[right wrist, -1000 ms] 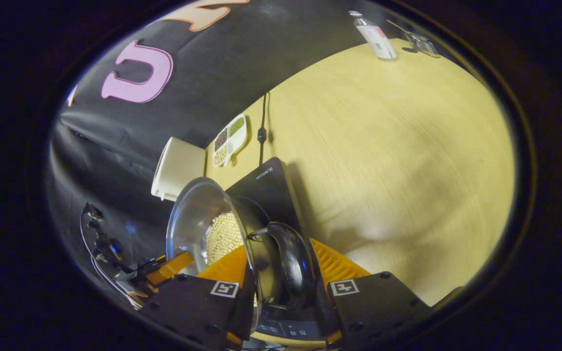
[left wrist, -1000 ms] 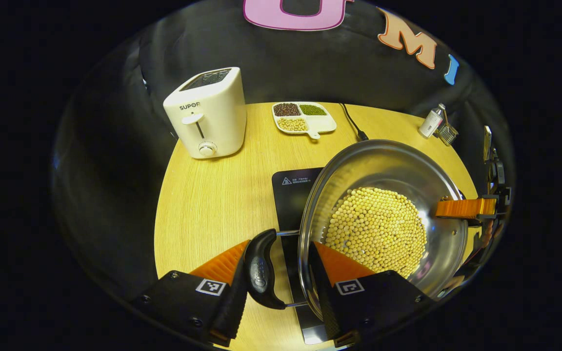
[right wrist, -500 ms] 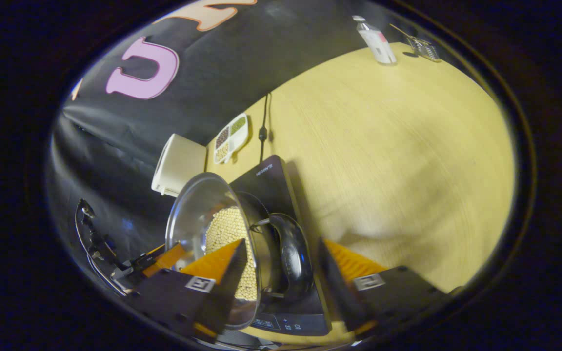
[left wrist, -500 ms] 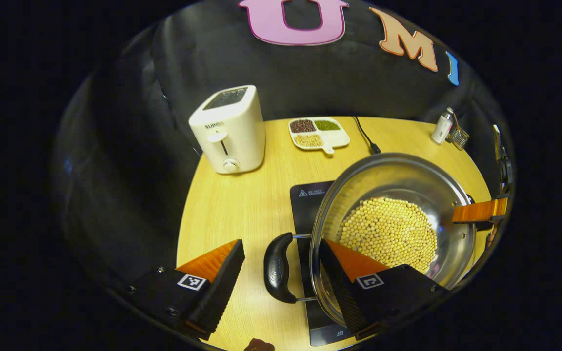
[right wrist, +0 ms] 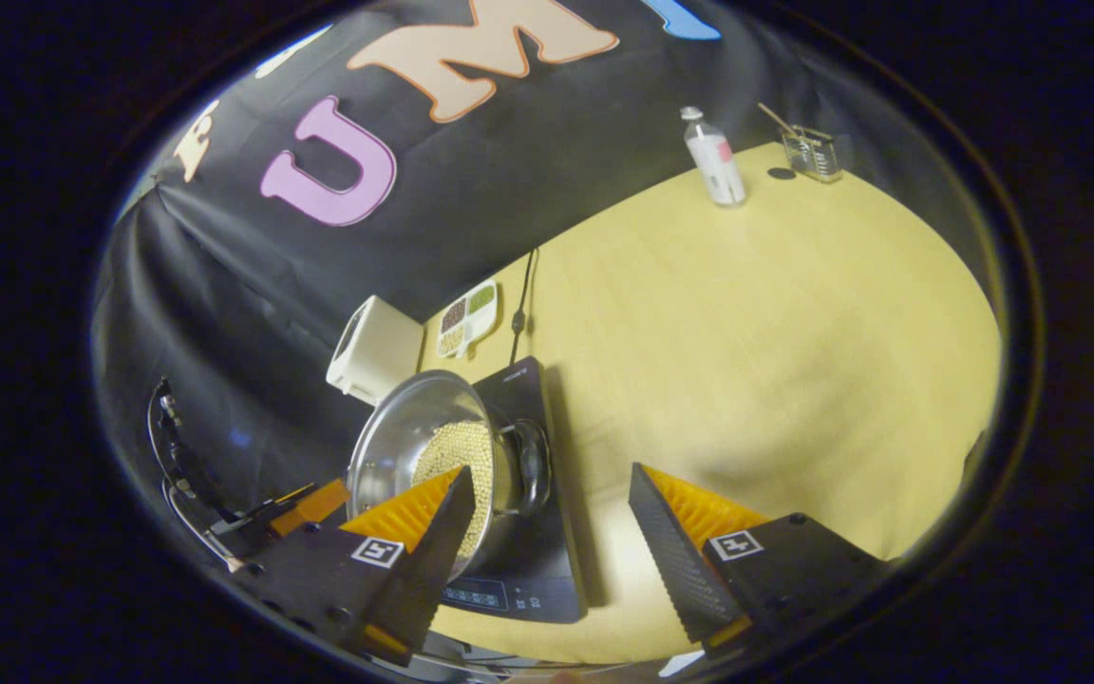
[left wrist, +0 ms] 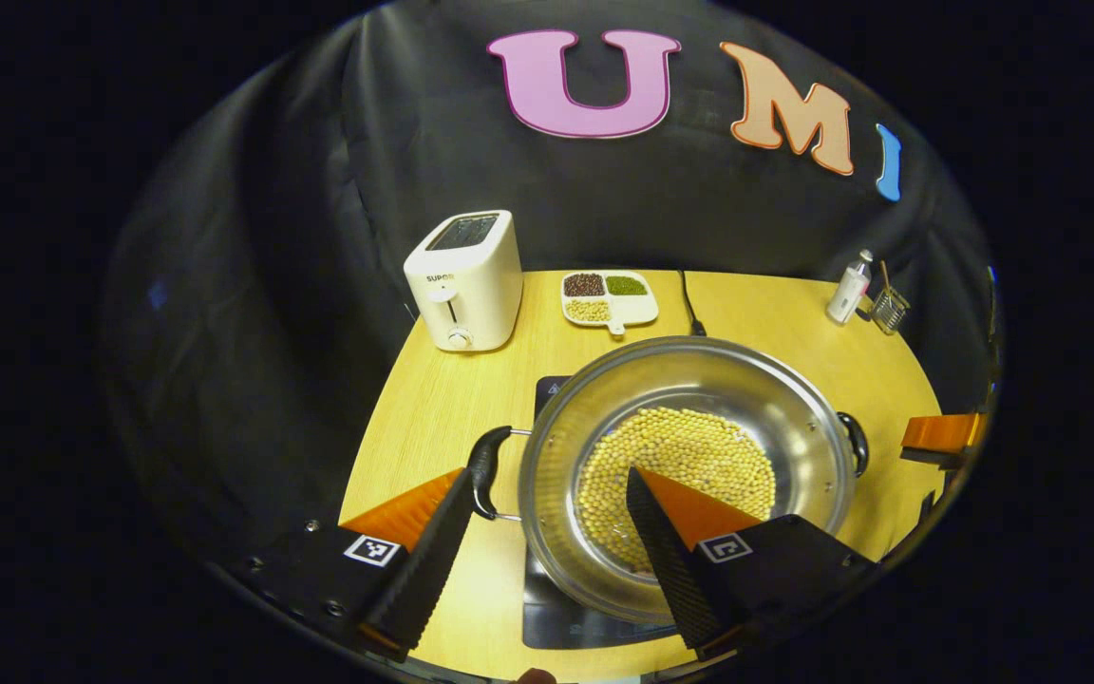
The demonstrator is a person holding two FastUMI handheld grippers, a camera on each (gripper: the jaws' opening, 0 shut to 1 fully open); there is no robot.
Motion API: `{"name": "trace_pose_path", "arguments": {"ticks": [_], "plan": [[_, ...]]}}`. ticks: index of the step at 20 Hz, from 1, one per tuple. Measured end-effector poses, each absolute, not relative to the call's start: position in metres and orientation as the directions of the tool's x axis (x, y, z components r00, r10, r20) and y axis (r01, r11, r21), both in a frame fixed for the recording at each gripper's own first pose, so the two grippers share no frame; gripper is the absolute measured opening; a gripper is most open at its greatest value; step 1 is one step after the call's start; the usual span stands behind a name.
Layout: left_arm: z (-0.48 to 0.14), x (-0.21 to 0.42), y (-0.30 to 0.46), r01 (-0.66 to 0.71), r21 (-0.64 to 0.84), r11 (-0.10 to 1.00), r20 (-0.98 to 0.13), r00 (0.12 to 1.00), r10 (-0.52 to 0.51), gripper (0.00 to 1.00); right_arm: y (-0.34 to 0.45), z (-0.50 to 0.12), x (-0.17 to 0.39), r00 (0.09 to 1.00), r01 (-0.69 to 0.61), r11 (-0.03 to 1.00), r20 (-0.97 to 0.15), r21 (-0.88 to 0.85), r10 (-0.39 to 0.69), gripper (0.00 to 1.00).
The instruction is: First push the handle of the pot to place it horizontally, then grasp the pot with both hands and set it on the induction cooktop.
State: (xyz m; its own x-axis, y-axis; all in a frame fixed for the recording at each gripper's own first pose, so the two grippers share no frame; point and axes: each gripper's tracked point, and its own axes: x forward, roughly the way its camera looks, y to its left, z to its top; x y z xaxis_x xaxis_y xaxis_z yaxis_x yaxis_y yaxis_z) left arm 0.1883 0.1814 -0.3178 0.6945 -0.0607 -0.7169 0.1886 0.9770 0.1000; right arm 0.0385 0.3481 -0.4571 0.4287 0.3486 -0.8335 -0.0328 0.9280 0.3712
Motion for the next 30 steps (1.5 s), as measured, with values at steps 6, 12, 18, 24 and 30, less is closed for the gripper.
{"name": "trace_pose_path", "arguments": {"ticks": [6,12,18,24,30], "plan": [[-0.264,0.142,0.106,0.177,0.097,0.979,-0.640,0.765,-0.075,0.98,0.283,-0.388,0.046,0.511,-0.135,0.926,-0.776,0.351,0.369,0.92],[-0.205,0.105,0.011,0.184,0.055,0.981,-0.532,0.837,-0.127,0.98,0.222,-0.302,0.082,0.627,-0.261,0.918,-0.670,0.300,0.397,1.00],[-0.138,0.088,-0.052,0.153,0.076,0.985,-0.363,0.925,-0.116,0.97,0.169,-0.206,0.119,0.748,-0.348,0.908,-0.516,0.232,0.418,0.92],[-0.074,0.070,-0.095,0.124,0.108,0.986,-0.166,0.981,-0.106,0.97,0.134,-0.135,0.125,0.808,-0.401,0.896,-0.388,0.188,0.443,0.92],[-0.053,0.054,-0.131,0.146,0.078,0.986,-0.076,0.987,-0.140,0.96,0.101,-0.110,0.117,0.845,-0.376,0.914,-0.348,0.153,0.406,0.92]]}}
